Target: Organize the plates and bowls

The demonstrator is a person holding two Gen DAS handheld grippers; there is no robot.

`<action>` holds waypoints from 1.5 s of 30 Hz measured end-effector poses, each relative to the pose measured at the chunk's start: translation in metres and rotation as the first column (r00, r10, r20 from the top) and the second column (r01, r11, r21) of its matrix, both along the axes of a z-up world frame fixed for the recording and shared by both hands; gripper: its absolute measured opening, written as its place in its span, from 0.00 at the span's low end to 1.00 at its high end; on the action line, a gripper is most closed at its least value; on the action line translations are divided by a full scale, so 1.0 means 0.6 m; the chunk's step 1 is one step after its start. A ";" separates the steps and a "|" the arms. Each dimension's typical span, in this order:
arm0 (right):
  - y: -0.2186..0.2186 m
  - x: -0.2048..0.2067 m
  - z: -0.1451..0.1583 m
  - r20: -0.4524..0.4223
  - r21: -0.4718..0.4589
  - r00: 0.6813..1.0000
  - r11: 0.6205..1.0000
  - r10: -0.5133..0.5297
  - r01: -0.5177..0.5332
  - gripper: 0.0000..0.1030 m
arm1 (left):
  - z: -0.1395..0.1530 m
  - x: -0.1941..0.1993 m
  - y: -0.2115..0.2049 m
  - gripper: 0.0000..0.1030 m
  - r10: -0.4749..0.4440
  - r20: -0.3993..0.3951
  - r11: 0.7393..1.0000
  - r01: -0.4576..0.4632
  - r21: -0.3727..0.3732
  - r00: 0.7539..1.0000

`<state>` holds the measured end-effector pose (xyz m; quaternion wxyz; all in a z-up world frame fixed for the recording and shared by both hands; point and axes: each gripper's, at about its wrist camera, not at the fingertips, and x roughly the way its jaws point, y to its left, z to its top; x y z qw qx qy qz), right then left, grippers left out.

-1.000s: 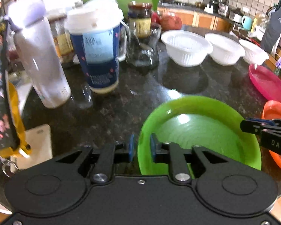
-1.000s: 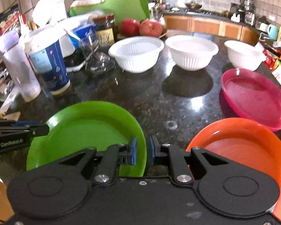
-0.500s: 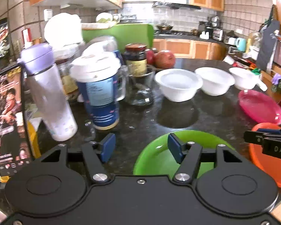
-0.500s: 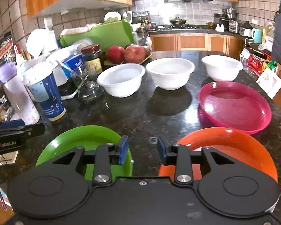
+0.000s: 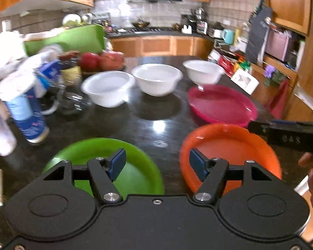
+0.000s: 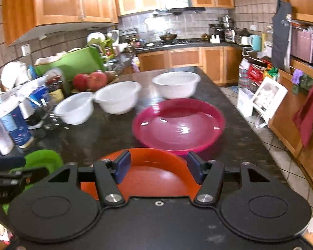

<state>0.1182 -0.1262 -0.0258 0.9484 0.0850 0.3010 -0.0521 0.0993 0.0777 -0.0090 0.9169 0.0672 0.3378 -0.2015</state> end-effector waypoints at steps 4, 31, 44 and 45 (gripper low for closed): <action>-0.052 0.000 -0.012 -0.018 0.009 1.000 1.000 0.020 -0.020 0.60 | -0.014 -0.008 -0.045 0.68 0.014 -0.020 1.000 -0.014 0.026 1.000; -0.106 0.045 -0.081 -0.084 0.025 0.953 0.957 0.291 -0.290 0.35 | -0.074 -0.027 -0.112 0.50 0.275 -0.139 0.961 -0.270 0.054 0.951; -0.101 0.040 -0.089 -0.103 0.058 0.941 0.947 0.322 -0.317 0.12 | -0.075 -0.020 -0.101 0.27 0.315 -0.142 0.949 -0.311 0.049 0.938; -0.098 0.039 -0.089 -0.101 0.047 0.944 0.949 0.315 -0.312 0.12 | -0.075 -0.020 -0.101 0.27 0.314 -0.142 0.949 -0.310 0.049 0.939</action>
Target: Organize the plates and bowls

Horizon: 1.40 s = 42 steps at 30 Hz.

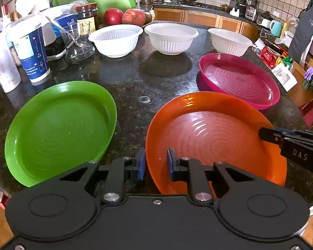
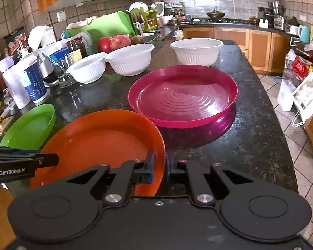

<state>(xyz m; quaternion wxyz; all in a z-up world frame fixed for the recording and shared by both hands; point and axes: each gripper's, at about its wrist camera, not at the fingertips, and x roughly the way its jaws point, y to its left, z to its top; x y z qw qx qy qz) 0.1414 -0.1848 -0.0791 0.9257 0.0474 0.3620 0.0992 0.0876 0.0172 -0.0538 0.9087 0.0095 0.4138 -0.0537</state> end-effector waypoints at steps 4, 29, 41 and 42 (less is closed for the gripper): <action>0.002 -0.002 0.000 -0.001 -0.011 1.000 1.000 -0.028 0.028 0.12 | 0.003 0.002 0.009 0.17 -0.005 -0.001 1.000 0.005 -0.017 1.000; 0.145 0.004 0.070 0.078 0.045 0.997 0.999 -0.021 0.018 0.12 | 0.071 0.000 0.146 0.17 0.006 0.108 1.000 -0.005 -0.010 0.994; 0.280 0.013 0.068 0.053 0.039 0.998 0.999 0.023 -0.025 0.13 | 0.060 0.008 0.264 0.17 0.036 0.079 0.999 -0.037 0.006 0.996; 0.289 0.016 0.065 0.048 0.037 0.999 0.999 0.021 -0.023 0.13 | 0.058 0.008 0.272 0.17 0.034 0.077 0.999 -0.035 0.008 0.996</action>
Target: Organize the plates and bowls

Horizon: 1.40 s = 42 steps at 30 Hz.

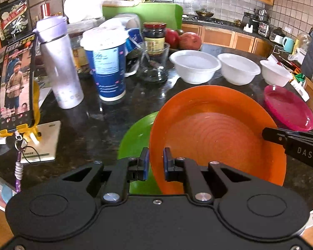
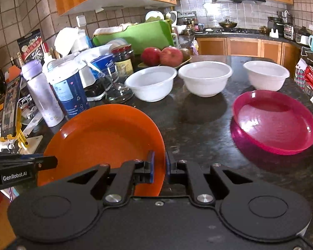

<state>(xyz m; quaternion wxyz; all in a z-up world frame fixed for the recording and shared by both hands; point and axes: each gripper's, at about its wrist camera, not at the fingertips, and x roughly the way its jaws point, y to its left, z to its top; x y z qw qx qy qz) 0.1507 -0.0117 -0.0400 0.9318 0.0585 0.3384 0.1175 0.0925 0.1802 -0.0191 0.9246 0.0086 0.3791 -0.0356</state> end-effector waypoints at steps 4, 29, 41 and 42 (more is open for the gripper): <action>0.032 0.006 -0.008 -0.017 0.001 1.000 1.000 -0.014 0.014 0.13 | -0.006 0.008 0.027 0.17 -0.011 -0.008 1.000 0.011 0.002 1.000; 0.088 0.026 -0.035 -0.063 -0.046 0.988 0.990 -0.138 0.135 0.13 | -0.029 0.050 0.078 0.17 -0.138 -0.028 0.990 0.137 -0.020 0.990; 0.091 0.023 -0.032 -0.060 -0.053 0.986 0.987 -0.153 0.150 0.13 | -0.030 0.048 0.079 0.17 -0.161 -0.012 0.987 0.161 -0.012 0.987; 0.091 0.023 -0.033 -0.059 -0.053 0.986 0.987 -0.154 0.151 0.13 | -0.030 0.048 0.079 0.17 -0.163 -0.010 0.987 0.163 -0.010 0.987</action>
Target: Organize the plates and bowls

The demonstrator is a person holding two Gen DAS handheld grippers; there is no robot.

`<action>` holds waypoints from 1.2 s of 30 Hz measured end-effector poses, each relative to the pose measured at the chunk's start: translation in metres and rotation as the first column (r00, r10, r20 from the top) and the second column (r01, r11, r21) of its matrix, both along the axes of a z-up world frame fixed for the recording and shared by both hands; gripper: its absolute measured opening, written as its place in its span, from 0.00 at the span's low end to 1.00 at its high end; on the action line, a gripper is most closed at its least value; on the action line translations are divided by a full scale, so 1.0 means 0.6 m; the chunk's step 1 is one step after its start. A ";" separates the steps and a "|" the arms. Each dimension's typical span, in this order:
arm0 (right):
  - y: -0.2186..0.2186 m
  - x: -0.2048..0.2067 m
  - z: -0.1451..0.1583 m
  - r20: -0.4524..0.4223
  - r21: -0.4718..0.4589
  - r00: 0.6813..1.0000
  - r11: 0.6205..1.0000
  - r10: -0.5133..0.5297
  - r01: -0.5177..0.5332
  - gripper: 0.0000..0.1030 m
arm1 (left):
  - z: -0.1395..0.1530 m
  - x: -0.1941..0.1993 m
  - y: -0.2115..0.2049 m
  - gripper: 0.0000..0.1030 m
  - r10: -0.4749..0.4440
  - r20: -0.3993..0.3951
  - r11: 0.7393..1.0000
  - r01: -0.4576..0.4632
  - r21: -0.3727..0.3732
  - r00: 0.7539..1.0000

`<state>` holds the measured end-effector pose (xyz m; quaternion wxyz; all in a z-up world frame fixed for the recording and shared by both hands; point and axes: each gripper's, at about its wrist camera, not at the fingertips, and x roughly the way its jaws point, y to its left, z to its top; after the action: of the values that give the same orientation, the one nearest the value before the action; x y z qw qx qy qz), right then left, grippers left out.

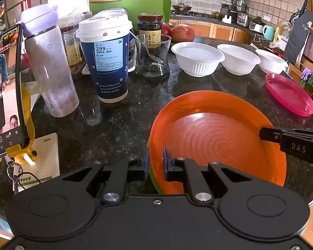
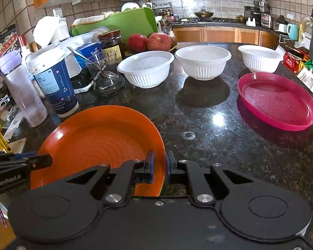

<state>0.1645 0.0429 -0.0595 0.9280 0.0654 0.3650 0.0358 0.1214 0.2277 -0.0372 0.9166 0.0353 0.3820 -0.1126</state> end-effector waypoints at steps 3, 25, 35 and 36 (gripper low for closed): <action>0.001 -0.001 0.001 0.006 -0.001 1.000 1.000 -0.001 0.001 0.13 | 0.003 -0.002 0.000 0.18 -0.007 0.016 1.000 0.007 0.000 1.000; -0.006 -0.006 0.018 0.050 0.007 0.998 0.999 -0.036 0.036 0.37 | 0.025 -0.016 -0.012 0.58 0.035 0.138 0.999 -0.039 0.021 0.990; -0.044 -0.032 0.043 0.123 0.013 0.987 0.995 -0.100 0.099 0.49 | 0.049 -0.014 -0.017 0.70 0.036 0.154 0.999 -0.031 -0.038 0.987; -0.052 -0.036 0.046 0.136 0.013 0.985 0.994 -0.110 0.109 0.53 | 0.051 -0.013 -0.019 0.71 0.037 0.154 0.999 -0.031 -0.040 0.987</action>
<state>0.1428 0.0116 -0.0316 0.9512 0.0852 0.2966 -0.0099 0.1136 0.2160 -0.0066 0.9458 0.0202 0.3080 -0.1011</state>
